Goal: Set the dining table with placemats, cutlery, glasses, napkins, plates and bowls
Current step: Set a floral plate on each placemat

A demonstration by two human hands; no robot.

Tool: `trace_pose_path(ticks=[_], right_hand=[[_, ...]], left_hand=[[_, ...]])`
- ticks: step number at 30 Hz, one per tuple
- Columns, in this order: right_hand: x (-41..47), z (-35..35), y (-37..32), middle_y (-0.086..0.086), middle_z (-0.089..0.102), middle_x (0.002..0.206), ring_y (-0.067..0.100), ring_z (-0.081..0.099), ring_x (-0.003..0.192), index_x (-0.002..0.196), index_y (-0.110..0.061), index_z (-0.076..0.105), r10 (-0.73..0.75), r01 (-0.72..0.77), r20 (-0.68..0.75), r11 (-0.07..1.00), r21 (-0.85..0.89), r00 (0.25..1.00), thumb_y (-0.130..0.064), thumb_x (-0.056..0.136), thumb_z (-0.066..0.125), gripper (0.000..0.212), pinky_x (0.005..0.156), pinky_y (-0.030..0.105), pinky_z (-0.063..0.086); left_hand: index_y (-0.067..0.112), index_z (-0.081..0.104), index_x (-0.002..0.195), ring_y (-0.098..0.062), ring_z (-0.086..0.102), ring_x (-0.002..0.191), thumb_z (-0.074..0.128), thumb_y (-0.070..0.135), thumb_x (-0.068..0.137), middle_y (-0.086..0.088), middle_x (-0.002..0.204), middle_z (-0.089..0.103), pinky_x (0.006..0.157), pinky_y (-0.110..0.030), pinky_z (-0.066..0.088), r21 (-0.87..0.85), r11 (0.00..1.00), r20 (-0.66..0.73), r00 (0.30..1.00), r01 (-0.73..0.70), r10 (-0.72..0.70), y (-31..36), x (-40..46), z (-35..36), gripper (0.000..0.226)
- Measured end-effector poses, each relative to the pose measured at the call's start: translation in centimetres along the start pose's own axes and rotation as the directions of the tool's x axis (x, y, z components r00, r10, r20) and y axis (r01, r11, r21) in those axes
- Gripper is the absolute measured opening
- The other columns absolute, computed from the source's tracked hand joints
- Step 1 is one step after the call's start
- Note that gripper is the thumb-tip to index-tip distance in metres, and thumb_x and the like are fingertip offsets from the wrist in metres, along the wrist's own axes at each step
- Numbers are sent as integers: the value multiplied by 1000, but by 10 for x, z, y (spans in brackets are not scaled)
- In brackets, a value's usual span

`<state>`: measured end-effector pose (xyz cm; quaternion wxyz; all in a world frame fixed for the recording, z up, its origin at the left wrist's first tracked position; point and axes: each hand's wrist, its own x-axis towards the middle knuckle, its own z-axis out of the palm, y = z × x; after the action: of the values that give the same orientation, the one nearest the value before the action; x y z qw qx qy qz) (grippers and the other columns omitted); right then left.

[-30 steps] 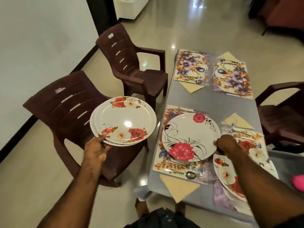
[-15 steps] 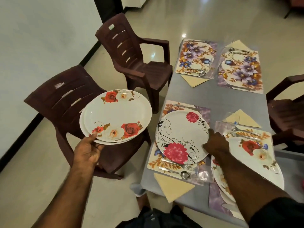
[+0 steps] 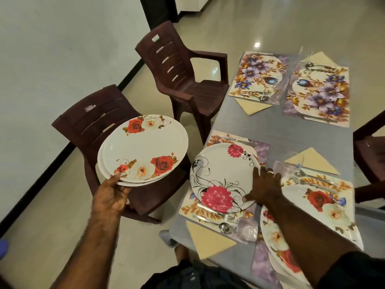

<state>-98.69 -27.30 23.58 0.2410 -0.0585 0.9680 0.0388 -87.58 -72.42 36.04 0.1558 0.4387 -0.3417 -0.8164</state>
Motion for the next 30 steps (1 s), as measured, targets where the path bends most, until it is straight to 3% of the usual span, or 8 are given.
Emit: trace_pose_path(ticks=[3, 12, 15, 21, 26, 28, 30], right_hand=[[1, -4, 0, 18, 25, 164, 40, 24, 150, 161, -13, 17, -24, 24, -14, 1000, -16, 1000, -94, 52, 69, 146, 118, 60, 22], [-10, 9, 14, 16, 23, 166, 40, 25, 152, 162, -12, 15, 26, -25, -24, 999, 36, 999, -96, 52, 66, 148, 121, 61, 18], [-11, 9, 13, 16, 20, 168, 40, 22, 153, 162, -11, 13, 33, -32, -24, 999, 36, 999, -95, 54, 68, 147, 122, 61, 16], [-5, 9, 10, 15, 33, 161, 38, 29, 149, 158, -12, 25, 37, -37, -40, 999, -18, 999, -97, 48, 66, 145, 119, 59, 23], [-11, 0, 1, 22, 11, 169, 43, 16, 154, 163, -16, 11, 44, -44, -24, 999, -20, 999, -92, 56, 68, 143, 120, 61, 18], [-13, -15, -19, 22, 11, 170, 45, 18, 154, 163, -18, 11, -3, 5, -62, 999, 35, 998, -88, 69, 64, 128, 120, 63, 19], [-13, -36, -48, 18, 32, 164, 41, 35, 148, 160, -22, 25, -27, 65, -121, 943, 326, 992, -86, 80, 57, 107, 118, 61, 30]], left_hand=[[5, 70, 118, -27, 76, 107, 66, -3, 96, -13, 115, 78, 86, -49, 63, -4, 1000, -9, 1000, -10, 10, -3, -8, 5, 24], [5, 71, 119, -28, 76, 109, 67, -1, 96, -14, 121, 77, 85, -49, 63, 1, 1000, 24, 1000, 4, -4, -14, -17, 24, 24], [4, 77, 109, -27, 78, 102, 67, -1, 96, -13, 113, 79, 81, -48, 64, 7, 1000, 38, 999, -1, 1, -17, -23, 28, 17], [5, 71, 115, -27, 79, 99, 67, -3, 95, -13, 111, 79, 76, -48, 65, 32, 999, 38, 999, -4, 2, -17, -25, 27, 21], [5, 70, 119, -28, 77, 105, 69, 0, 95, -13, 117, 78, 85, -51, 62, 55, 998, 39, 999, 14, -16, -19, -27, 19, 24], [4, 69, 123, -29, 76, 107, 70, 2, 95, -14, 119, 77, 84, -51, 63, 59, 998, 37, 999, 30, -33, -20, -26, 14, 28], [4, 68, 128, -29, 76, 107, 70, 3, 95, -14, 122, 76, 80, -51, 65, 66, 997, 39, 998, 43, -46, -18, -24, 6, 33]])
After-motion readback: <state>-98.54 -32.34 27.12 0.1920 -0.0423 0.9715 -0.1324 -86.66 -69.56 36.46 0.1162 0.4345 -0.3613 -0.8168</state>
